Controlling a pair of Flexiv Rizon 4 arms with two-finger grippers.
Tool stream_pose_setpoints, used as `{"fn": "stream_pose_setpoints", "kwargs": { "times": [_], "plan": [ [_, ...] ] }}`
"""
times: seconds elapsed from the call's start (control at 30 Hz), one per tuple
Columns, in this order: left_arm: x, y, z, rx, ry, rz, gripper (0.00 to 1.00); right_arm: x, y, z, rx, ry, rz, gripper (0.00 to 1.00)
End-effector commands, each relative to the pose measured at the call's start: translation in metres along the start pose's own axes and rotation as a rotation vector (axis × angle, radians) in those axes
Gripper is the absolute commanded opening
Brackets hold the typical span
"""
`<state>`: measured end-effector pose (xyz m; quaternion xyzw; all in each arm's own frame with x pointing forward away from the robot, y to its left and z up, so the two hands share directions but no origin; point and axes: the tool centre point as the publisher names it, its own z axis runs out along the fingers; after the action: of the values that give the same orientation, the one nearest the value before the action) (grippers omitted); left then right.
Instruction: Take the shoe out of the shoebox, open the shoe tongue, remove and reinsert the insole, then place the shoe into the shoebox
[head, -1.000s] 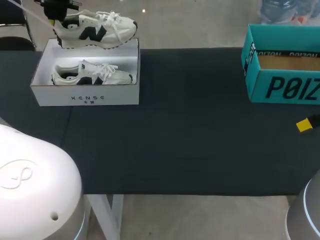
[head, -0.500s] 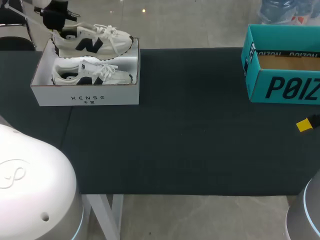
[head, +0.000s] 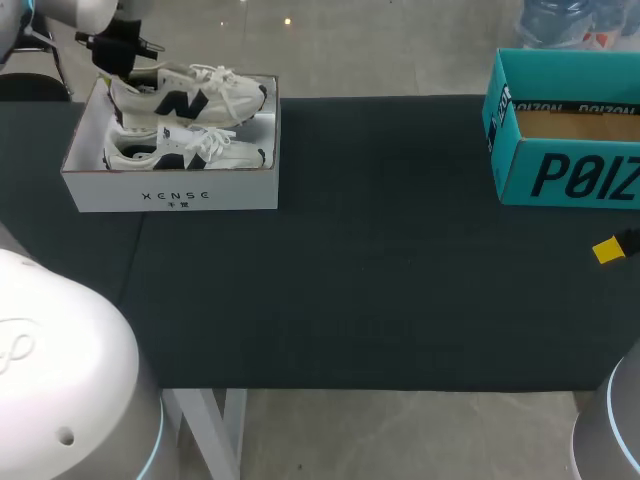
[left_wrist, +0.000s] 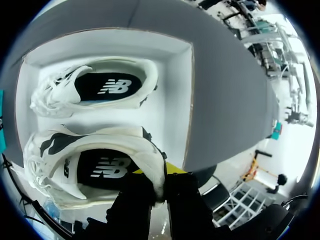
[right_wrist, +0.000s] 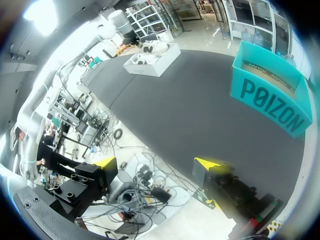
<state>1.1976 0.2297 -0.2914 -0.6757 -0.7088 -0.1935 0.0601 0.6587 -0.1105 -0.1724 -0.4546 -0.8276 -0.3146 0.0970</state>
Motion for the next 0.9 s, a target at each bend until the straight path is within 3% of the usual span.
{"fn": "stream_pose_setpoints", "kwargs": {
  "times": [0.03,0.4,0.9],
  "plan": [
    [-0.007,0.011,0.016,0.037,-0.002,0.006,0.0,0.0,-0.001,0.0,0.001,-0.001,0.0,1.0],
    [-0.02,0.0,0.037,0.075,-0.019,0.014,0.0,0.0,-0.001,0.0,0.001,-0.001,0.0,1.0],
    [-0.025,-0.004,0.062,0.061,-0.028,-0.017,0.0,0.0,-0.001,0.0,0.001,-0.001,0.0,1.0]
  ]
}}
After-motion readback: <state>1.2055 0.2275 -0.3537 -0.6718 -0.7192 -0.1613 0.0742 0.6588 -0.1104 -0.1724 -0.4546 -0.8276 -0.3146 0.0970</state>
